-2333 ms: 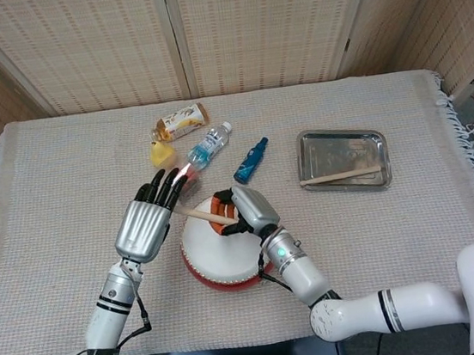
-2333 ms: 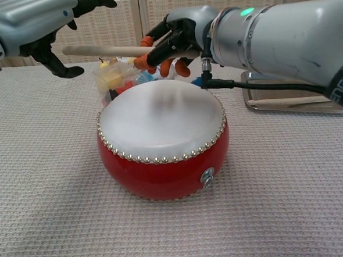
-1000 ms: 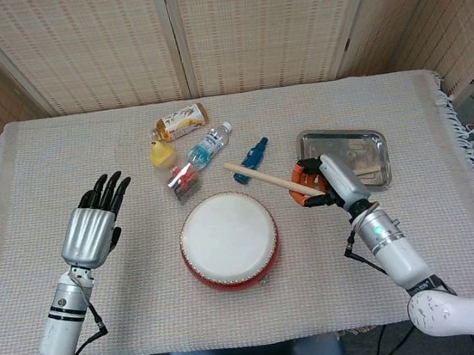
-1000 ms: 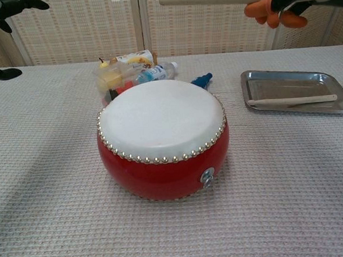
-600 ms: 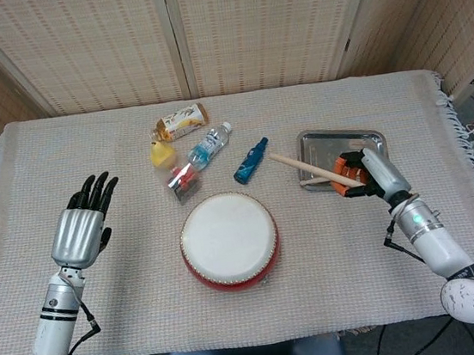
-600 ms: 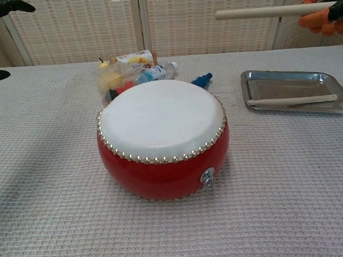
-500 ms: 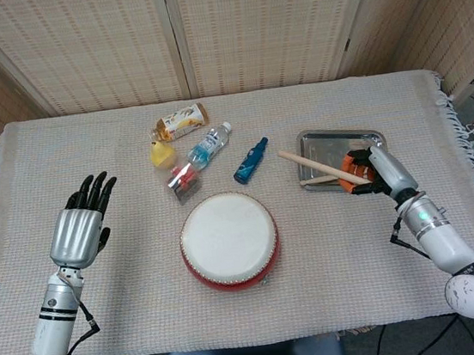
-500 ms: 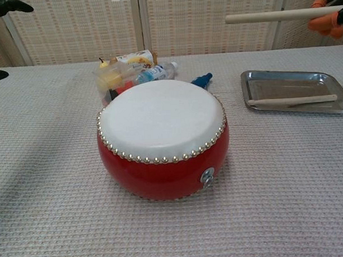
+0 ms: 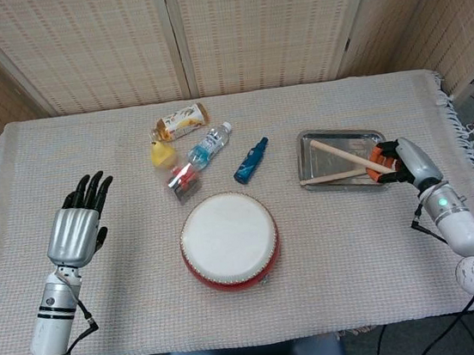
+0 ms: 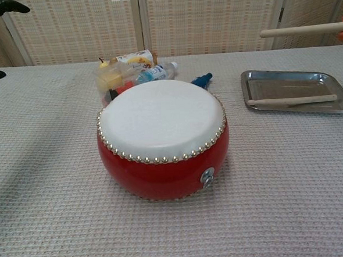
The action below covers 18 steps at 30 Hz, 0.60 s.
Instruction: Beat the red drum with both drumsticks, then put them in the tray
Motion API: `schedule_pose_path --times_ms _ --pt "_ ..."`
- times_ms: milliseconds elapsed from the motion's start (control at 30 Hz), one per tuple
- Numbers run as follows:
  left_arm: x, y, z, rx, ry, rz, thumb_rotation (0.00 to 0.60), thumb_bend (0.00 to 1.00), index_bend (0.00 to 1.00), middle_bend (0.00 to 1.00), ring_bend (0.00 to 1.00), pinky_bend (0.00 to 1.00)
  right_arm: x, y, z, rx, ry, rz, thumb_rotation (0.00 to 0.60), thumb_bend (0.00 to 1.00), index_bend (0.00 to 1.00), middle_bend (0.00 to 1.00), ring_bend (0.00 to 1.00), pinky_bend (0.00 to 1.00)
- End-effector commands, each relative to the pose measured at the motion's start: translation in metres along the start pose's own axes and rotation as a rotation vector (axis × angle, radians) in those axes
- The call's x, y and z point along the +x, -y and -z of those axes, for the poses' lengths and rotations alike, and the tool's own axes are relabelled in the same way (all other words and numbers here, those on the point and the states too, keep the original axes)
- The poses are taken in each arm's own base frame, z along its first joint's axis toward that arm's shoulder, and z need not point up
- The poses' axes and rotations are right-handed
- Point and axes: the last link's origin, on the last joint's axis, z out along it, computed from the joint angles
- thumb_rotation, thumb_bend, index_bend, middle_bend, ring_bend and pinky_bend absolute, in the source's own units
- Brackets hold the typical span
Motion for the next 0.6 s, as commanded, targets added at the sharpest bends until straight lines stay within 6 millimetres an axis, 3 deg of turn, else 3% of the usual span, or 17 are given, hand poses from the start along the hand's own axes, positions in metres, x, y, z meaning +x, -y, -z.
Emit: schedule_pose_path --times_ms 33,300,600 --pt "-0.001 0.000 -0.001 0.004 0.004 0.004 0.600 0.26 0.00 0.00 0.00 0.24 0.001 -0.012 -0.008 -0.037 0.000 0.002 0.600 0.69 1.00 0.66 0.66 0.84" --pt "0.000 0.004 -0.002 0.021 0.000 0.009 0.600 0.26 0.00 0.00 0.00 0.24 0.010 -0.034 -0.024 -0.103 -0.031 0.038 0.600 0.69 1.00 0.66 0.67 0.84" --pt "-0.002 0.005 0.000 0.024 0.010 0.007 0.600 0.26 0.00 0.00 0.00 0.24 0.002 -0.049 -0.048 -0.171 -0.027 0.099 0.600 0.69 1.00 0.67 0.67 0.84"
